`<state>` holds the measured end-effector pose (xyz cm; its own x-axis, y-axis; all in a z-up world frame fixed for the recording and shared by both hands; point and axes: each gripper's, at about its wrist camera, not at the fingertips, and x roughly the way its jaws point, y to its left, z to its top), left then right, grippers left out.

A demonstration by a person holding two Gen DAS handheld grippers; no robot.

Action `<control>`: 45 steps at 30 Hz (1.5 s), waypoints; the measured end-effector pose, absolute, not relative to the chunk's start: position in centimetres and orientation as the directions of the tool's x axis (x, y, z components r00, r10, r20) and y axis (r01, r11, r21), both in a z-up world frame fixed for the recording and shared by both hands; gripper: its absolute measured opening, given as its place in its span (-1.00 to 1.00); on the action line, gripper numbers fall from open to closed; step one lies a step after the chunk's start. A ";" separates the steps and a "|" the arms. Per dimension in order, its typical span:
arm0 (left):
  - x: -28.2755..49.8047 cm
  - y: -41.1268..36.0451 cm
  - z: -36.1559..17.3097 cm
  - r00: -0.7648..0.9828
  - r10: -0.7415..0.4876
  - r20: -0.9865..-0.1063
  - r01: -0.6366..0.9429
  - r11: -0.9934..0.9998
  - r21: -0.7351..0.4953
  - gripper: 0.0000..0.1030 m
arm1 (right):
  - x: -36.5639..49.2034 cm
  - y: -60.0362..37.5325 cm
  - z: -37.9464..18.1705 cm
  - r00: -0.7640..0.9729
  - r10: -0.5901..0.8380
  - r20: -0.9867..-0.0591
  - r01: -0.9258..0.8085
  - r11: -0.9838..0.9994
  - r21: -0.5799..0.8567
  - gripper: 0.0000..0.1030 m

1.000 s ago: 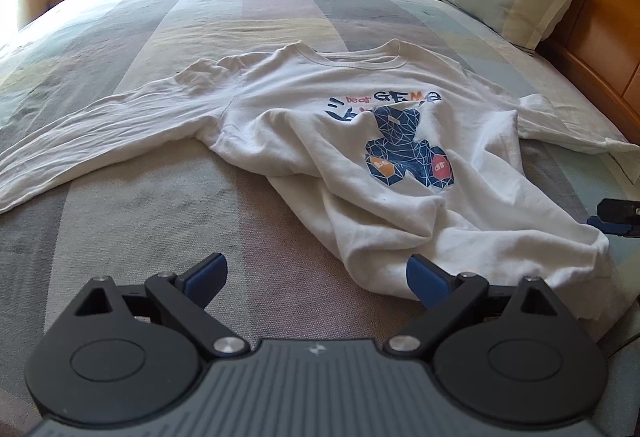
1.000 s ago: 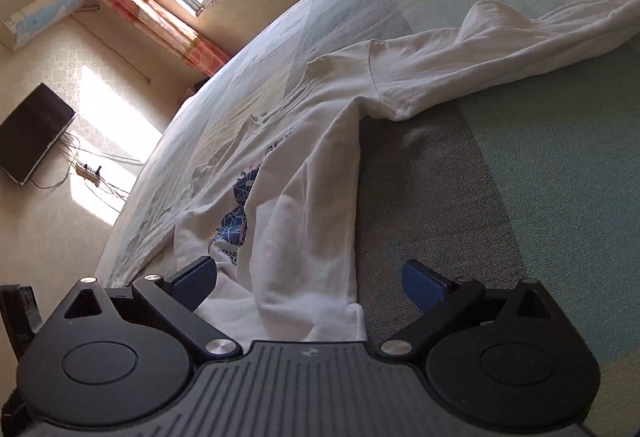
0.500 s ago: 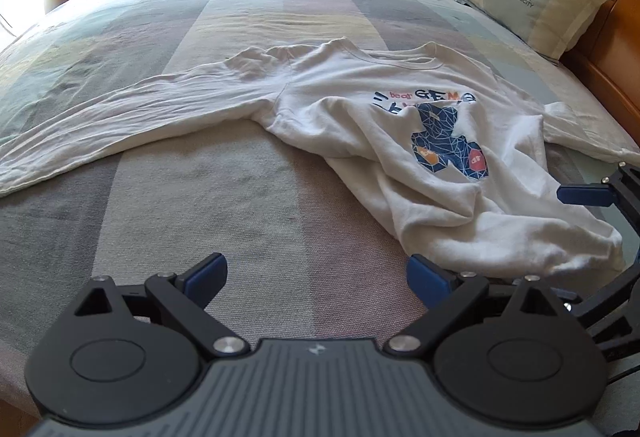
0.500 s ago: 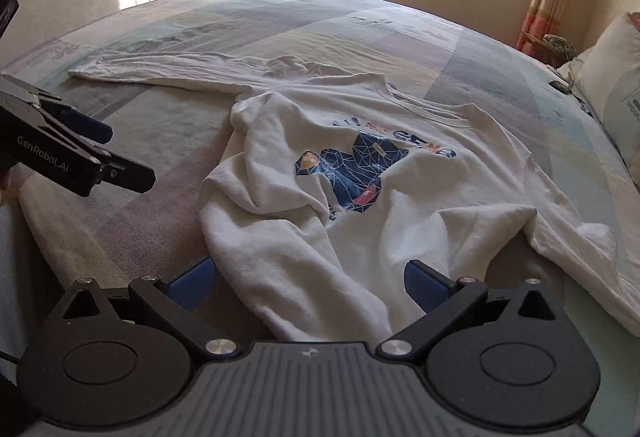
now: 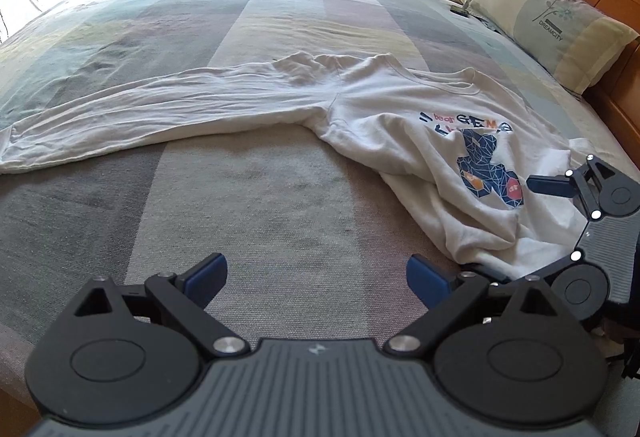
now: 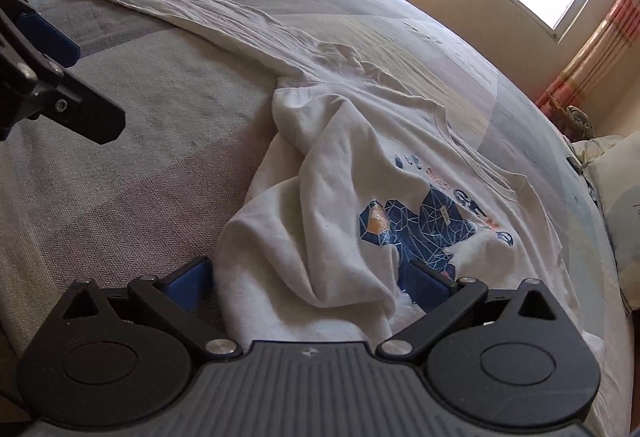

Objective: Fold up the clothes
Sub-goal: 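Fold the sweatshirt side inward over the body with the right gripper, then move the left gripper to the folded sweatshirt edge and close on it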

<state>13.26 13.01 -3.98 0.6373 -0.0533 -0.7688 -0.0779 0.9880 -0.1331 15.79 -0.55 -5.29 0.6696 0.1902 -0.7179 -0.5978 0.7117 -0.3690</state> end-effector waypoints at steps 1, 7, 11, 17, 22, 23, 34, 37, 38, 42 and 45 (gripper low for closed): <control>13.5 12.9 -4.1 0.635 -0.058 -0.770 -0.074 0.988 -0.135 0.87 | 16.1 -1.0 -5.0 0.687 0.172 -0.706 -0.574 0.724 -0.383 1.00; 14.5 11.8 -5.0 0.618 -0.092 -0.781 -0.037 0.989 -0.145 0.87 | 18.3 -5.5 -2.7 0.729 0.162 -0.665 -0.475 0.819 -0.321 1.00; 14.8 11.1 -5.3 0.609 -0.101 -0.787 -0.024 0.989 -0.146 0.87 | 20.7 -8.3 -2.6 0.730 0.128 -0.672 -0.416 0.862 -0.288 1.00; 14.6 11.1 -5.4 0.604 -0.103 -0.790 -0.026 0.989 -0.149 0.87 | 24.9 -13.4 -4.7 0.661 0.165 -0.732 -0.306 0.950 -0.063 1.00; 14.5 11.0 -5.5 0.602 -0.112 -0.791 -0.021 0.987 -0.156 0.87 | 24.9 -16.7 -4.5 0.663 0.139 -0.736 -0.173 0.985 0.030 1.00; 14.5 10.9 -5.6 0.602 -0.116 -0.790 -0.019 0.987 -0.159 0.87 | 24.3 -16.7 -4.1 0.669 0.145 -0.729 -0.180 0.983 0.030 1.00; 15.6 10.3 -6.4 0.610 -0.222 -0.761 0.040 0.967 -0.250 0.87 | 17.9 -15.4 -0.6 0.720 0.249 -0.648 -0.336 0.942 -0.011 1.00; 16.6 9.8 -6.3 0.616 -0.229 -0.754 0.066 0.968 -0.240 0.87 | 16.9 -14.0 -0.7 0.708 0.283 -0.647 -0.393 0.919 -0.029 1.00; 16.8 9.7 -6.2 0.619 -0.224 -0.753 0.067 0.970 -0.234 0.87 | 16.7 -13.5 -0.8 0.698 0.305 -0.648 -0.423 0.906 -0.029 1.00; 17.3 9.7 -5.9 0.633 -0.207 -0.746 0.054 0.973 -0.224 0.87 | 16.3 -10.7 -1.4 0.690 0.338 -0.640 -0.516 0.850 -0.107 1.00; 17.0 10.3 -5.9 0.634 -0.199 -0.747 0.038 0.973 -0.227 0.87 | 17.2 -8.1 -1.9 0.696 0.340 -0.632 -0.573 0.794 -0.203 1.00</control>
